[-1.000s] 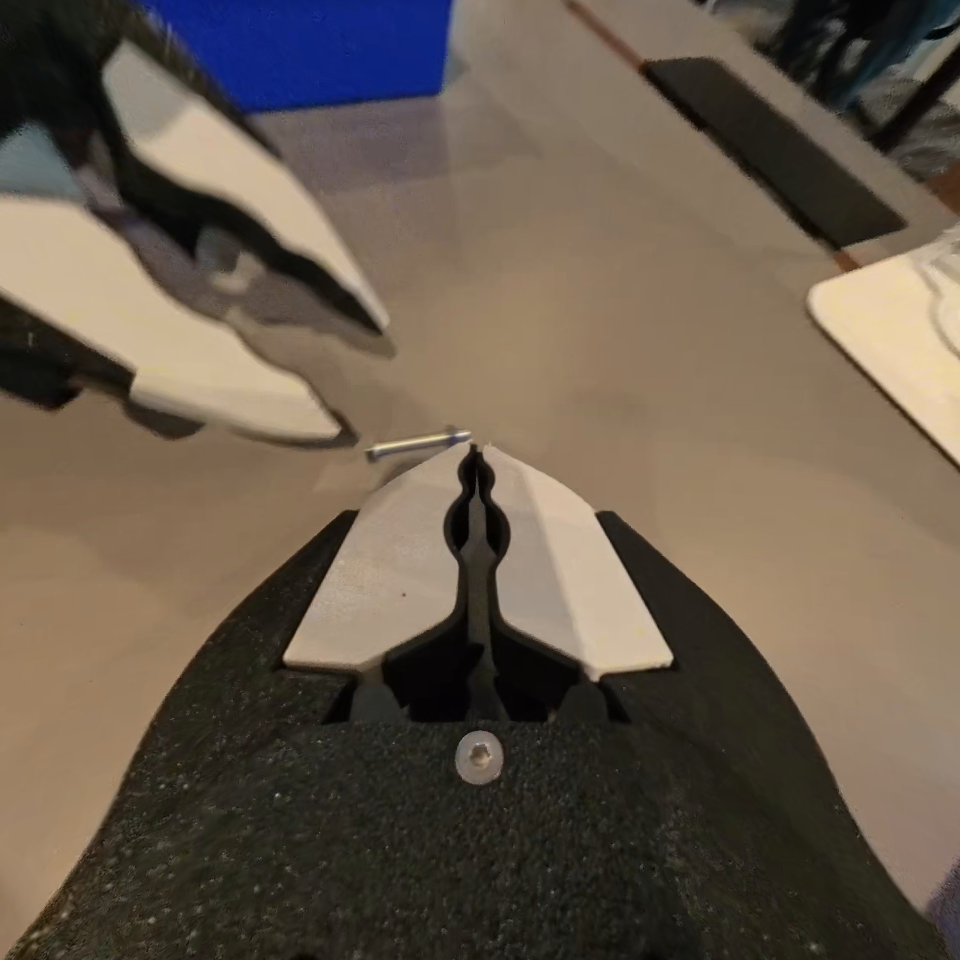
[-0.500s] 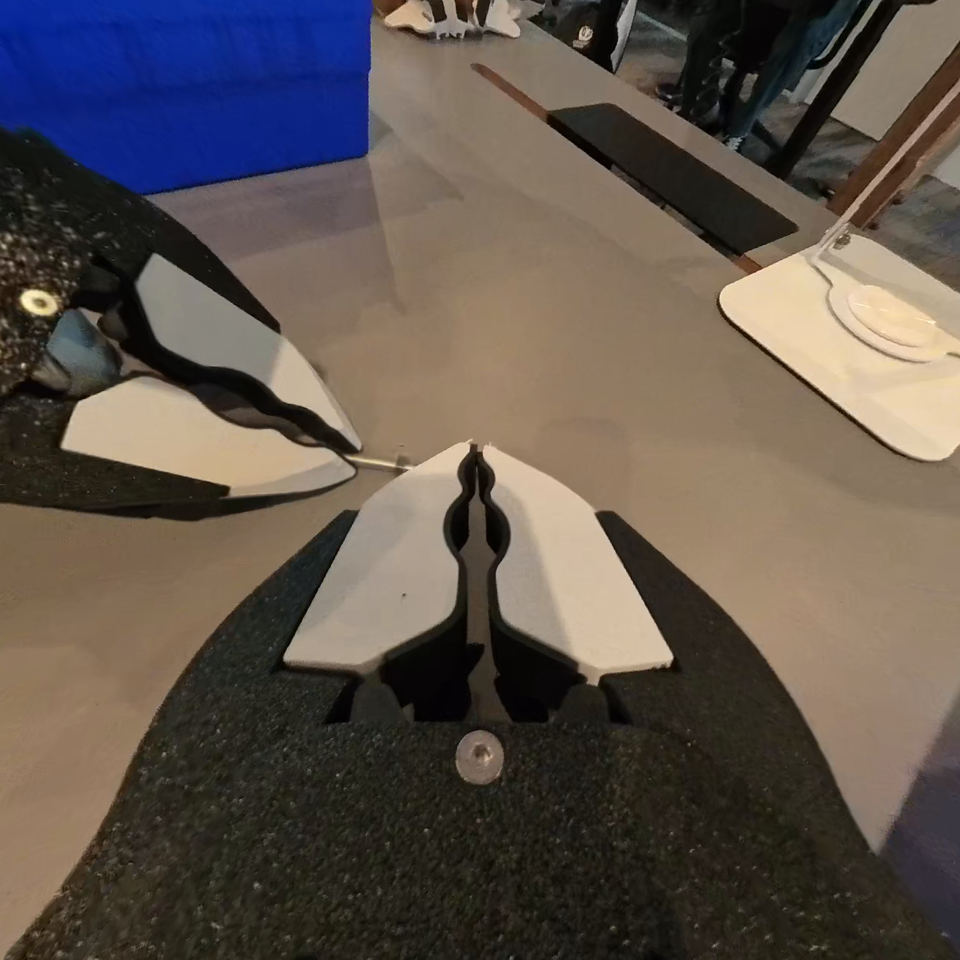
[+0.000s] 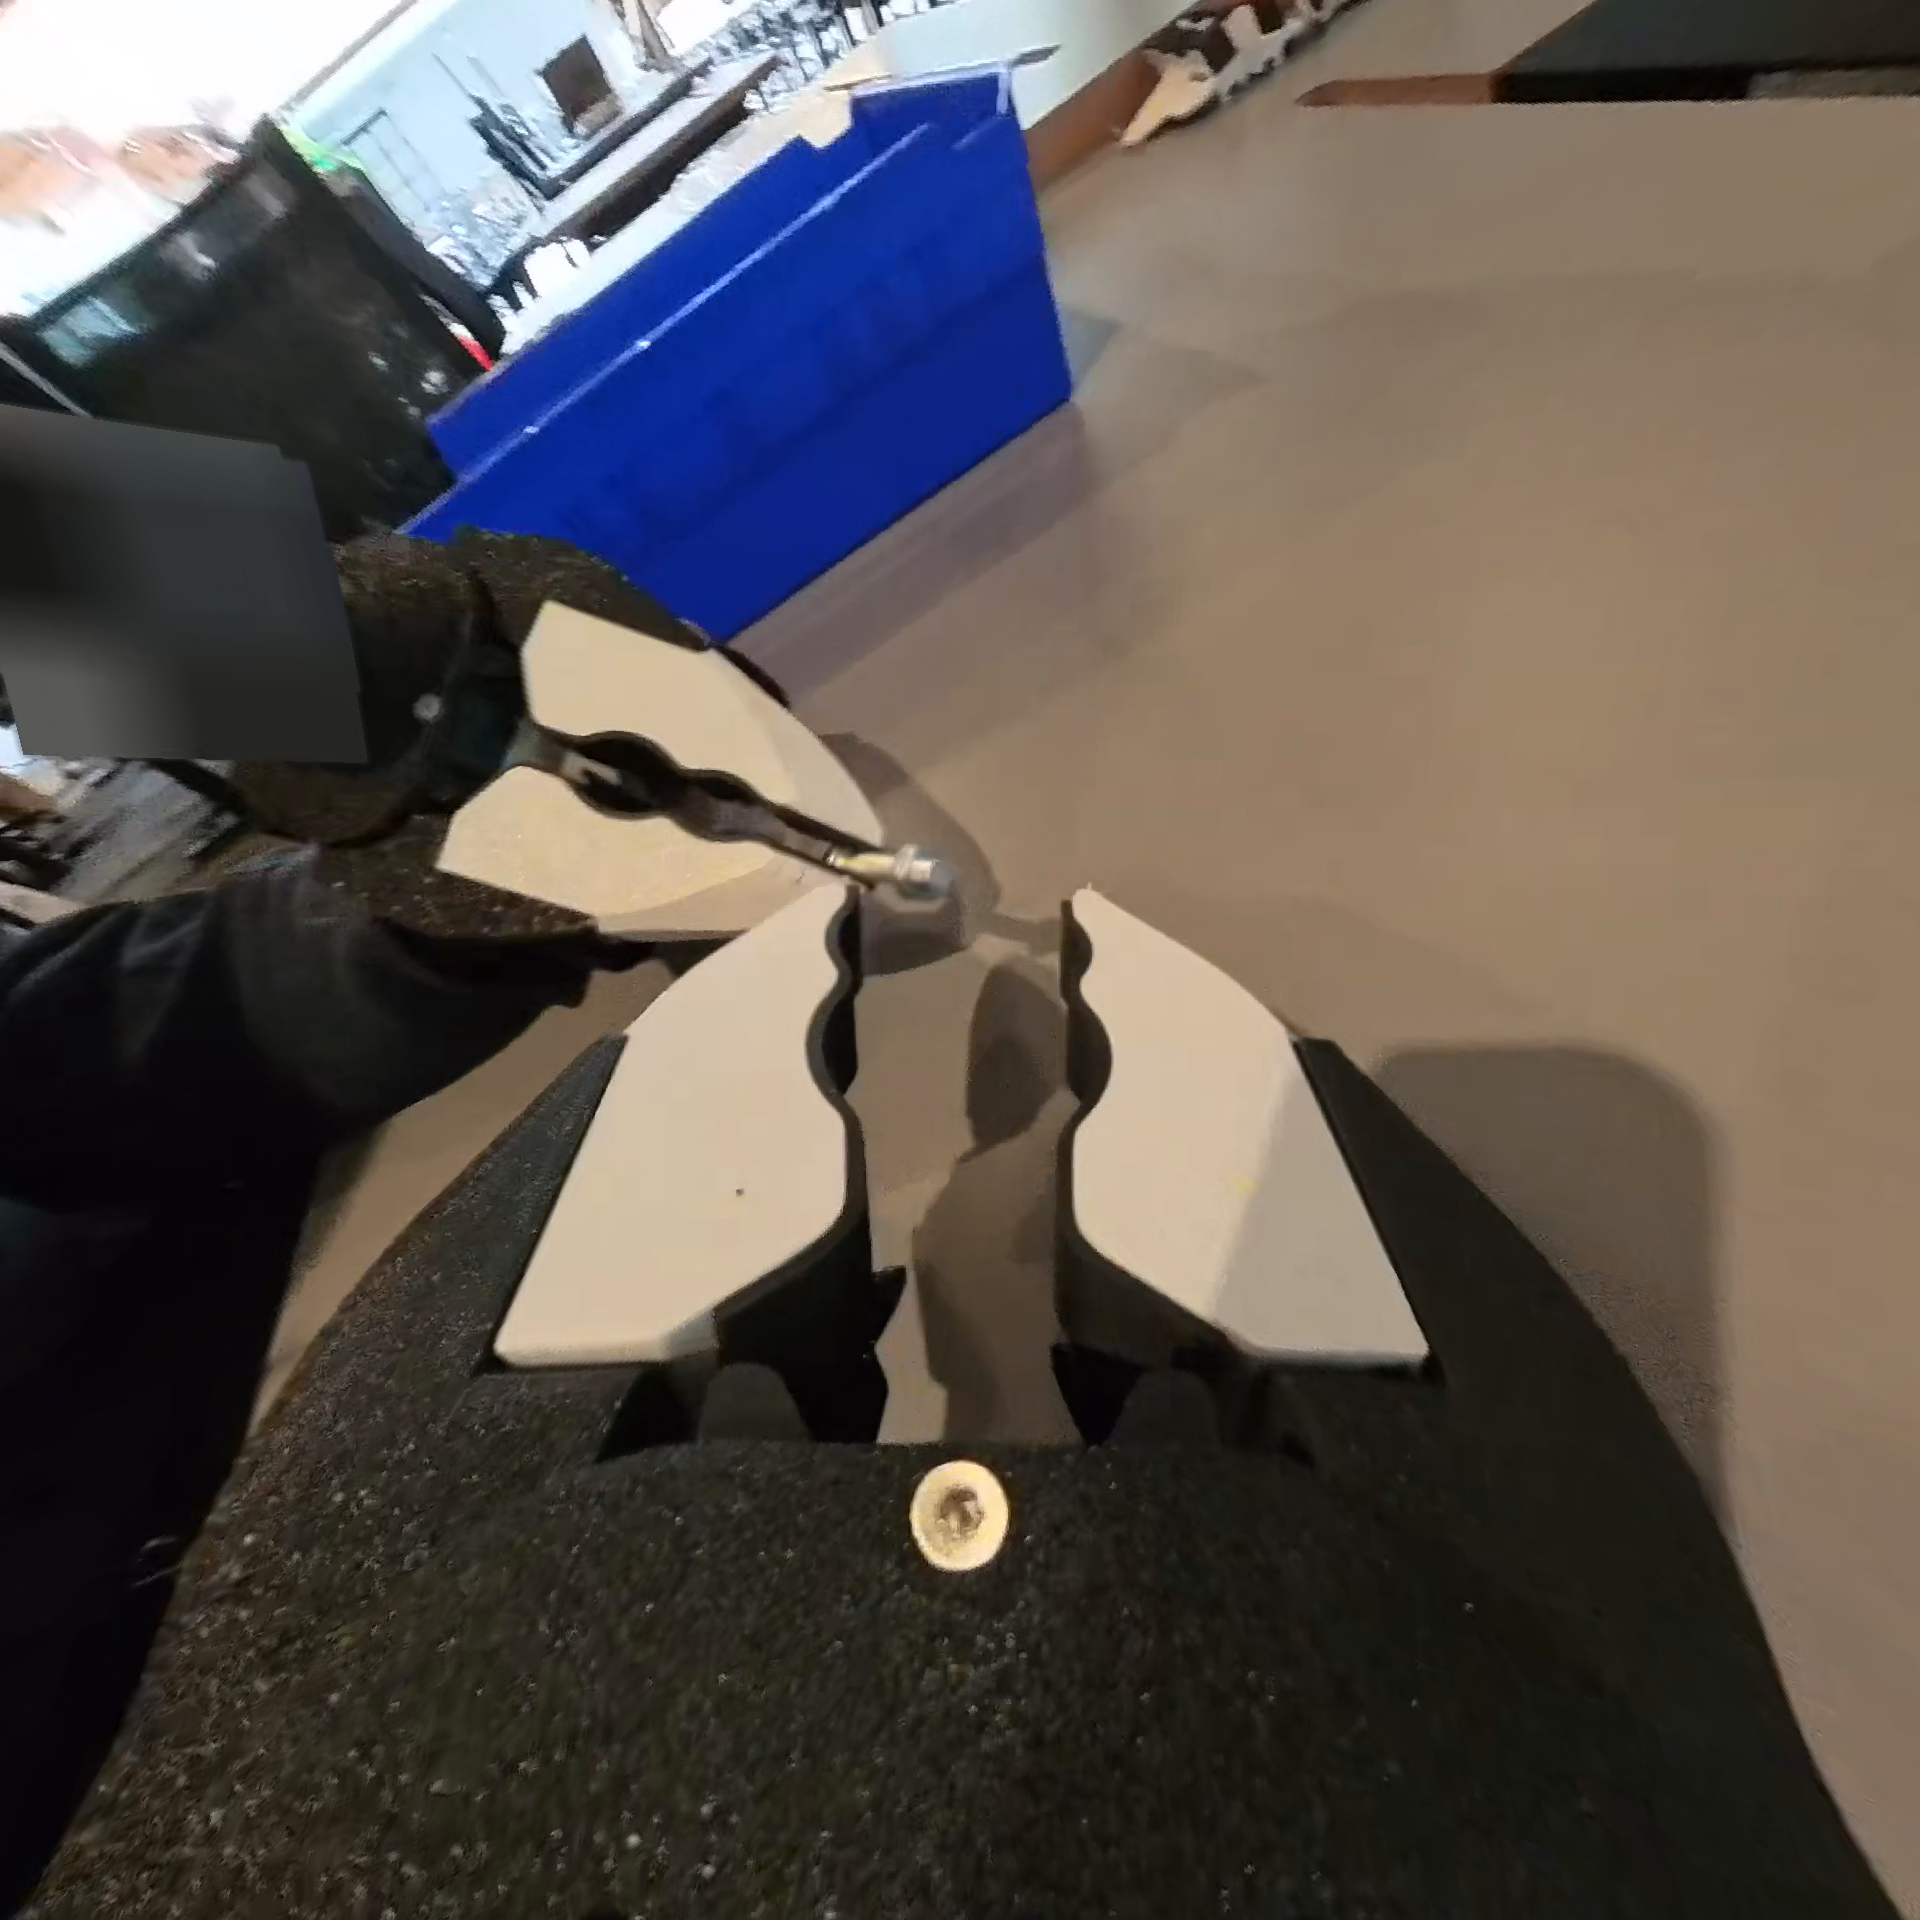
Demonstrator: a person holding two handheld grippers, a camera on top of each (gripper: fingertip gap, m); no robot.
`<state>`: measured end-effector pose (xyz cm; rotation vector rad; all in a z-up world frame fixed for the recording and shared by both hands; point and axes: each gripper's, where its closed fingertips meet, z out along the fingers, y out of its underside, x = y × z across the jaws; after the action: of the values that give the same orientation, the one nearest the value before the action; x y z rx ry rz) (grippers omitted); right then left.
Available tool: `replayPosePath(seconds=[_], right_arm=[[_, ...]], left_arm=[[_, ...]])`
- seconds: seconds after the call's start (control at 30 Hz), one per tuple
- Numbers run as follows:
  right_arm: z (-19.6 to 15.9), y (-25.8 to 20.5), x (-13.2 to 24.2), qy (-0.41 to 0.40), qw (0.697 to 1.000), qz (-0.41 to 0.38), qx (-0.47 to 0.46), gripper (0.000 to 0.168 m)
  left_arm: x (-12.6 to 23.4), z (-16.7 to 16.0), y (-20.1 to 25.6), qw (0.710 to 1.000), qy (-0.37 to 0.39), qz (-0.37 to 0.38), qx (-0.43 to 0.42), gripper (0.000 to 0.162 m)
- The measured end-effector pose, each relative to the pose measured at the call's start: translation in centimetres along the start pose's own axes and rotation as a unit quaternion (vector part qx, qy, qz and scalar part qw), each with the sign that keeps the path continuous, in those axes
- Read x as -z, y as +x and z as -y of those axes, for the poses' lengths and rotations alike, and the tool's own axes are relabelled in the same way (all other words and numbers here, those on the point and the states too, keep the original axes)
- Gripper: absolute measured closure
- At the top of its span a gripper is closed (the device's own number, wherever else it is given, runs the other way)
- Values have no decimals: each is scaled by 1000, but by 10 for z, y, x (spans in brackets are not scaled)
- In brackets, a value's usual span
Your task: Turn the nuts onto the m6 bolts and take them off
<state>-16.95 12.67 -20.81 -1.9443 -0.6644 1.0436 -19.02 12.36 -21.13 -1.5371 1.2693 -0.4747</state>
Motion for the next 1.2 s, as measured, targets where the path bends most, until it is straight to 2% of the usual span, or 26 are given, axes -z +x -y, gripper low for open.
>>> replayPosePath(seconds=[0.2,0.27,0.4,0.47,0.5,0.63,0.7,0.83,0.9,1.0,1.07,1.2], right_arm=[[-4,-12,-6,-12,999,37,-2,141],[-6,-17,-6,-20,998,54,0,155],[-5,-16,-5,-19,999,48,5,157],[-3,-15,-3,-13,999,46,7,158],[-2,-15,-3,-10,999,48,7,158],[2,-21,-2,3,998,69,3,158],[1,-21,-3,3,997,71,4,158],[3,-24,-2,11,997,80,10,158],[6,-26,-1,23,996,80,33,156],[8,-24,6,39,993,60,94,140],[-2,-28,9,13,989,65,134,133],[-21,-34,13,-29,978,68,195,133]], left_arm=[[2,6,13,998,25,-32,-40,157],[1,4,14,998,18,-28,-53,157],[-1,5,11,999,29,-17,-29,156],[-1,5,4,999,25,10,-20,142],[-2,2,1,999,14,18,-24,141],[-5,-2,6,998,-1,22,-62,137],[-4,1,7,996,8,27,-83,151],[-2,4,8,997,18,10,-79,151],[-1,3,8,997,17,3,-72,152],[-2,-10,12,997,-16,-27,-76,152],[-3,-19,20,994,-40,-57,-86,152],[-1,-32,28,988,-71,-91,-107,152]])
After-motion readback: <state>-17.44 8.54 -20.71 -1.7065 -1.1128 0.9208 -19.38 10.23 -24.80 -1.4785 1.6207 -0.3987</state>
